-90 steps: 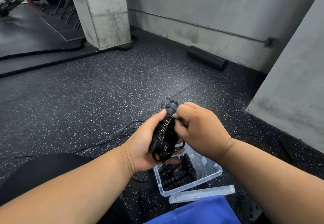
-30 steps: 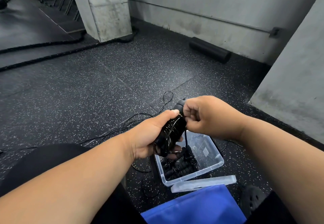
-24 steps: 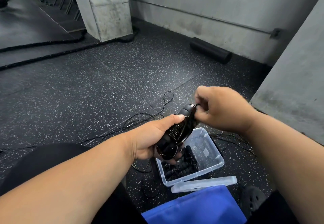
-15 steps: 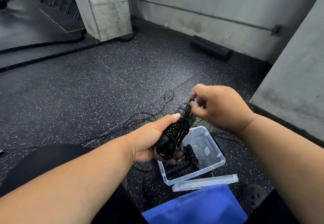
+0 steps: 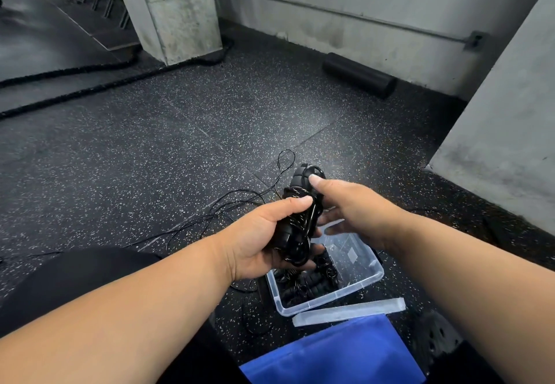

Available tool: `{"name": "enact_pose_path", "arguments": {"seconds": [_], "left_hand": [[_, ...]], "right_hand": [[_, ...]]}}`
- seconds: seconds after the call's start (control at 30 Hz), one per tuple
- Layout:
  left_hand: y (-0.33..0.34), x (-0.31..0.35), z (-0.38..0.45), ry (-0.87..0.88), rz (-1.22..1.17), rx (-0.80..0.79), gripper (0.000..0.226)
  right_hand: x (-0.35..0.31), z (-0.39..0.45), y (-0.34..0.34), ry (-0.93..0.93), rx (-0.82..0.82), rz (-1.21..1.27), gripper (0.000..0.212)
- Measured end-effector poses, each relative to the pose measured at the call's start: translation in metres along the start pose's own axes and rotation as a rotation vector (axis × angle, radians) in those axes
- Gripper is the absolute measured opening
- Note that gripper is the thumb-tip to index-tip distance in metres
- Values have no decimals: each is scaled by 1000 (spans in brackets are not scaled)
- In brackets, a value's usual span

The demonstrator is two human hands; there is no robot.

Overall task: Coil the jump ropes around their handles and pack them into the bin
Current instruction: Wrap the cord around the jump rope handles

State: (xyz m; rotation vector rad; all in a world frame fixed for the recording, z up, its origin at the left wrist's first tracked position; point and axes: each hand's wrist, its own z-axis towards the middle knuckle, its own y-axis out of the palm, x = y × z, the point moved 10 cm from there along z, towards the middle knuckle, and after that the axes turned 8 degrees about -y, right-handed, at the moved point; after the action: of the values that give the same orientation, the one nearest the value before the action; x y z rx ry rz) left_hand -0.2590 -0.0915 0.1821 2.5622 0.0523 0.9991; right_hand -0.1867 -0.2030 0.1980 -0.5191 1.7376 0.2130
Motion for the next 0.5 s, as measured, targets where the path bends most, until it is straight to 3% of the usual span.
{"name": "enact_pose_path", "arguments": {"seconds": [0.17, 0.23, 0.3, 0.4, 0.43, 0.5], "left_hand": [[6, 2, 6, -9, 5, -9, 46], [3, 4, 13, -4, 39, 8, 30], [-12, 9, 23, 14, 117, 103, 30], [-37, 20, 35, 60, 291, 314, 73], [-41, 25, 36, 84, 338, 360, 76], [-43, 34, 39, 123, 402, 402, 57]], "right_hand": [[8, 15, -7, -64, -24, 111, 63], [10, 21, -11, -65, -9, 161, 55], [12, 29, -19, -83, 38, 185, 43], [21, 43, -41, -133, 139, -49, 30], [31, 49, -51, -120, 177, -154, 29], [61, 60, -73, -45, 248, -360, 37]]}}
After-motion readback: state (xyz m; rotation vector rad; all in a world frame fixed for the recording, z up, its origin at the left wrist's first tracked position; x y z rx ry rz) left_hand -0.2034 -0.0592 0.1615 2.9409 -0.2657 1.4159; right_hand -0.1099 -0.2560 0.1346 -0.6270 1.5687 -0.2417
